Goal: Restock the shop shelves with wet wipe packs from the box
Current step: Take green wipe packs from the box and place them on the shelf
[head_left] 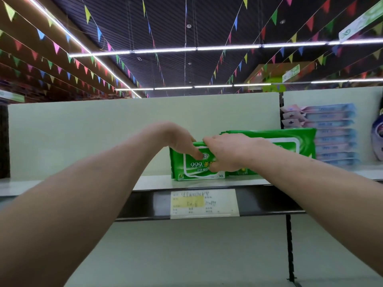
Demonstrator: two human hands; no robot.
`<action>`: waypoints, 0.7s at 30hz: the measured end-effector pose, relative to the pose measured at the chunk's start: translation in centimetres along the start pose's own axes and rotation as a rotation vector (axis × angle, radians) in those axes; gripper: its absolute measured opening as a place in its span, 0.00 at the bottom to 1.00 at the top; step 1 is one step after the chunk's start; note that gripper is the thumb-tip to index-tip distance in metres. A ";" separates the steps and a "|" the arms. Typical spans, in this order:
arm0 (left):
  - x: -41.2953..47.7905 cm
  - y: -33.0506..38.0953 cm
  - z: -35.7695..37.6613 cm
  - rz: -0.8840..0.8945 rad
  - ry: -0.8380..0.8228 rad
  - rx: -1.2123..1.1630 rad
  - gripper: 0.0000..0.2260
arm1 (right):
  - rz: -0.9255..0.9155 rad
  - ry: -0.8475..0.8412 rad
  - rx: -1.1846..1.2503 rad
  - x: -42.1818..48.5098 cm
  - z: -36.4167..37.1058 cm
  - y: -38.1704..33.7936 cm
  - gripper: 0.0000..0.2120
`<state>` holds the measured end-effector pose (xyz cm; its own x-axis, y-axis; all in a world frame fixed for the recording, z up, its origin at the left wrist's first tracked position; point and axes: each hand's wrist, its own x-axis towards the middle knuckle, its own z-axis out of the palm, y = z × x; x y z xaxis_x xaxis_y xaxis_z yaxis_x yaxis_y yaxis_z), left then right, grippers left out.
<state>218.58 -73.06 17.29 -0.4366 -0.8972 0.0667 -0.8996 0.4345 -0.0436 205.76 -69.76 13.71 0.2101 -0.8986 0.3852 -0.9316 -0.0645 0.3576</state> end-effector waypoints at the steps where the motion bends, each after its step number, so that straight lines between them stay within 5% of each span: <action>1: 0.1 0.3 0.0 0.007 0.013 0.055 0.19 | -0.008 0.026 -0.018 -0.1 0.0 -0.1 0.25; 11: 0.3 2.0 1.1 0.073 0.095 0.255 0.22 | -0.035 0.115 0.183 -1.1 -1.1 1.3 0.26; 21: -0.5 1.5 1.5 0.068 0.167 0.160 0.24 | 0.028 0.193 0.168 -1.2 0.0 1.3 0.09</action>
<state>217.50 -72.09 15.66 -0.5032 -0.8354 0.2212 -0.8611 0.4632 -0.2095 204.28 -68.71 13.75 0.2216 -0.8027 0.5537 -0.9706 -0.1271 0.2042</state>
